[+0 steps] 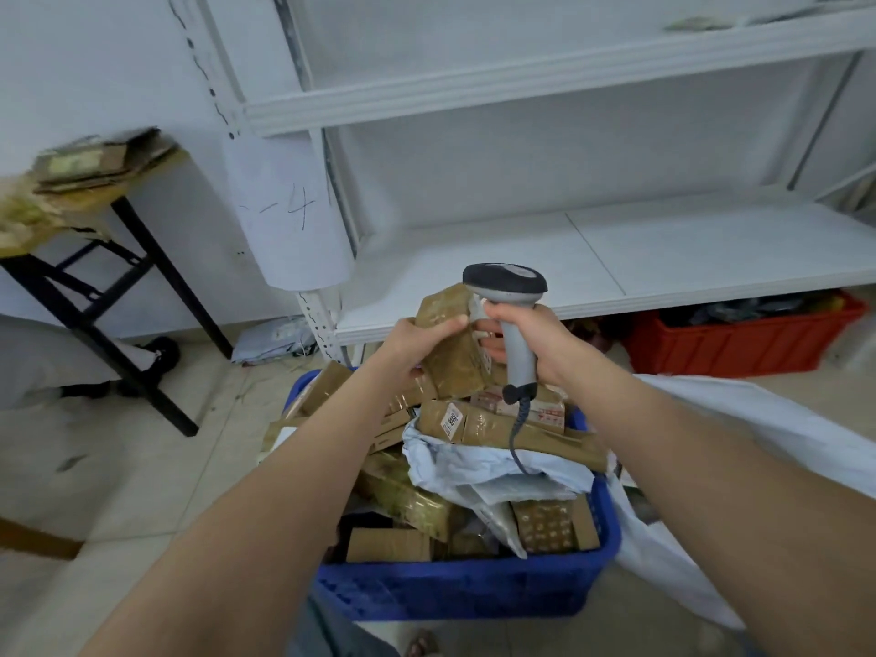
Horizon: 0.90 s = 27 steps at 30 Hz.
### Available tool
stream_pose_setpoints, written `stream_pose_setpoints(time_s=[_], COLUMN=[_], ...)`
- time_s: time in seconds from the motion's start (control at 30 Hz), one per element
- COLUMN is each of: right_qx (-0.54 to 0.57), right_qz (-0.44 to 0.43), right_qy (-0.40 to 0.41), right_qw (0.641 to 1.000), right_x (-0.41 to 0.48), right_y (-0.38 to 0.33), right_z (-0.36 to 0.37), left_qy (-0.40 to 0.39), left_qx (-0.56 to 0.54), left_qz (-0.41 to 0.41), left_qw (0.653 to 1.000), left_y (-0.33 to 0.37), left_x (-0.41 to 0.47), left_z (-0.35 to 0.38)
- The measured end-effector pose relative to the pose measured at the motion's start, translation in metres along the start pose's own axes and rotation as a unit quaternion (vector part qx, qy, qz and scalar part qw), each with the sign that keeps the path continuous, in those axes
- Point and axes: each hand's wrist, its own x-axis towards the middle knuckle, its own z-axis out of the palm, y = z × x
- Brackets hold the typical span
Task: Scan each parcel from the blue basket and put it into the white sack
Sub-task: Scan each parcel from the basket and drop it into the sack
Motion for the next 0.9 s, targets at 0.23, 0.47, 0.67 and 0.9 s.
stream_pose_setpoints(time_s=[0.23, 0.47, 0.67, 0.9], right_qx=[-0.005, 0.032, 0.032, -0.009], right_qz=[-0.032, -0.036, -0.059, -0.05], right_qy=[0.055, 0.138, 0.157, 0.155], right_qw=[0.998, 0.989, 0.985, 0.987], right_x=[-0.056, -0.088, -0.106, -0.139], right_y=[-0.006, 0.02, 0.035, 0.054], right_z=[-0.022, -0.056, -0.072, -0.074], left_qy=[0.015, -0.093, -0.146, -0.091], left_qx=[-0.056, -0.193, -0.075, -0.16], left_qz=[-0.006, -0.036, -0.05, -0.01], left_qw=[0.998, 0.976, 0.985, 0.983], left_y=[0.011, -0.009, -0.022, -0.037], left_x=[-0.052, -0.084, -0.091, -0.085], left_z=[0.015, 0.031, 0.034, 0.041])
